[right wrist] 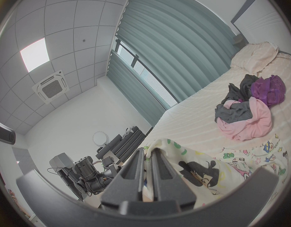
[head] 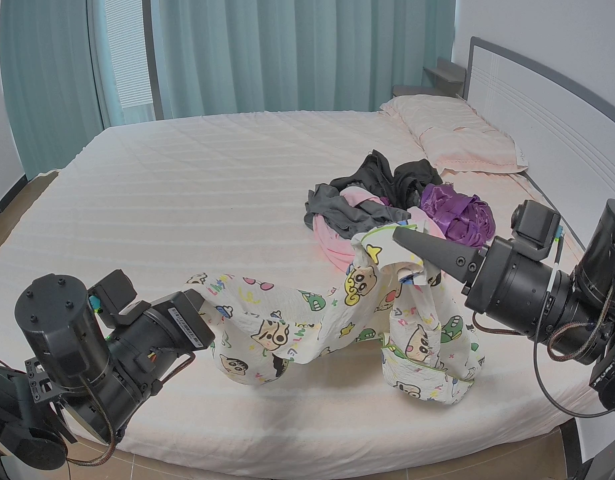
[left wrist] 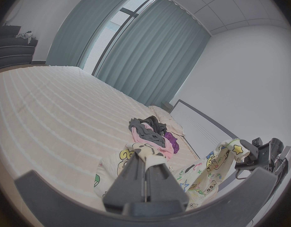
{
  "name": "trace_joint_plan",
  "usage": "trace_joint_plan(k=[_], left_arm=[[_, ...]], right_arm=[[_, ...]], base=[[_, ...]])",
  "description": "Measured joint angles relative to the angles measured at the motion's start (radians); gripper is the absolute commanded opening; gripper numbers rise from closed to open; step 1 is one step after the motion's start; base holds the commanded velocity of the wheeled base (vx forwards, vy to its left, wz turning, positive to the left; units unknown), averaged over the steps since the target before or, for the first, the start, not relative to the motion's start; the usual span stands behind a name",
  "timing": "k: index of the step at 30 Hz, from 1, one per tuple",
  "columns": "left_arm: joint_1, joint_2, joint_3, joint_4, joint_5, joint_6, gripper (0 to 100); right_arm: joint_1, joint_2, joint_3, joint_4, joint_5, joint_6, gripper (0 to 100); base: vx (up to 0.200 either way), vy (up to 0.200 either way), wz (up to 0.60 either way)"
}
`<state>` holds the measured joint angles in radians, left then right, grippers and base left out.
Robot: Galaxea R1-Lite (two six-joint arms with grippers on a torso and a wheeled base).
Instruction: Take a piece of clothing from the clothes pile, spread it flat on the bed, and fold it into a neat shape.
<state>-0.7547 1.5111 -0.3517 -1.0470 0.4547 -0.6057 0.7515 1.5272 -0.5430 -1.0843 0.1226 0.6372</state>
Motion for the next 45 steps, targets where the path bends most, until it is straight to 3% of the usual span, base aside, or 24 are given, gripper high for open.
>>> trace_joint_plan(k=[38,45], left_arm=[[-0.006,-0.021,0.002,0.0,0.002,0.014,0],[-0.01,-0.019,0.008,0.003,-0.009,0.014,0]], right_arm=[[-0.007,-0.002,0.007,-0.039,-0.003,-0.004,0],[-0.022,-0.004,0.022,-0.03,-0.015,-0.004,0]], base=[[0.0,0.2,0.0],[0.0,0.0,0.0]])
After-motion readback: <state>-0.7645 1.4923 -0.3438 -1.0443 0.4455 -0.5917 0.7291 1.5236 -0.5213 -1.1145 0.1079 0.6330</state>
